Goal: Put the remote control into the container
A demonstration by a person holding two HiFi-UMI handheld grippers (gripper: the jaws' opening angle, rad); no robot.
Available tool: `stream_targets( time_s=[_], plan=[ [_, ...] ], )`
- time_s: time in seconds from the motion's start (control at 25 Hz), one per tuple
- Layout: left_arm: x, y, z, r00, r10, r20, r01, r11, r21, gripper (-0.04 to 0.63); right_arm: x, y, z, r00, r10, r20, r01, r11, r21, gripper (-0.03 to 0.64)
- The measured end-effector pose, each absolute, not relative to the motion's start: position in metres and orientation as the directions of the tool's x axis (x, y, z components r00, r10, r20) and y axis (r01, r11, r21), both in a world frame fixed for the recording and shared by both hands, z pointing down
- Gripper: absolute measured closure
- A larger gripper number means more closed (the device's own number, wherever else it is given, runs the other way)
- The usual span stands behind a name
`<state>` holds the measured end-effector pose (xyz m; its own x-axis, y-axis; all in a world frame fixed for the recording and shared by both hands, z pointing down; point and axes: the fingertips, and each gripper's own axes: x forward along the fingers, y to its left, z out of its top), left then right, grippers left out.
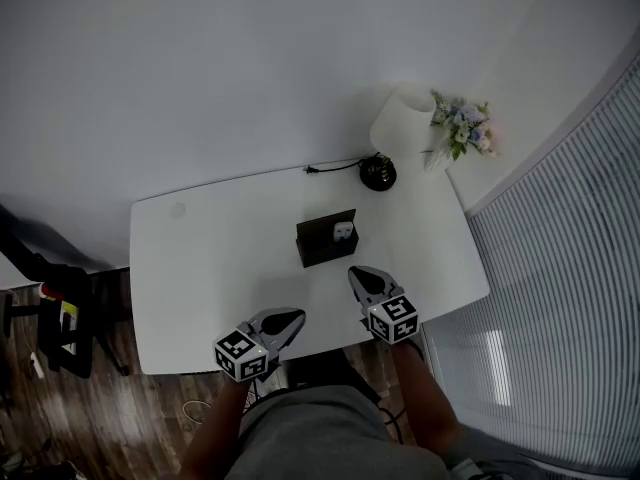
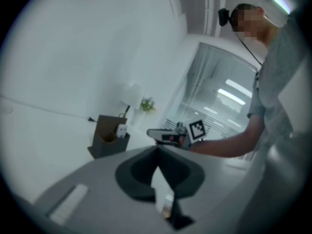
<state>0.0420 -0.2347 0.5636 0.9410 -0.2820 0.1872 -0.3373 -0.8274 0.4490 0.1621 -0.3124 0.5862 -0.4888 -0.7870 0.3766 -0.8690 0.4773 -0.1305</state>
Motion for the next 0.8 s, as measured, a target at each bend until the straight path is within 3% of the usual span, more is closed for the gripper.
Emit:
stream_targets(
  time_s=[0.28, 0.8],
  plan=[
    [0.041, -0.218, 0.55, 0.952, -0.267, 0.151, -0.306, -0.848, 0.434, 0.597, 0.135, -0.253, 0.579, -0.538, -0.732, 0.419, -0.83, 0.548, -0.108, 0.6],
    [0.016, -0.201, 0.537, 0.951, -0.293, 0.096, -0.303, -0.832, 0.465, 0.597, 0.129, -0.196, 0.563, -0.502, -0.771, 0.392, -0.85, 0.523, -0.061, 0.6]
  ],
)
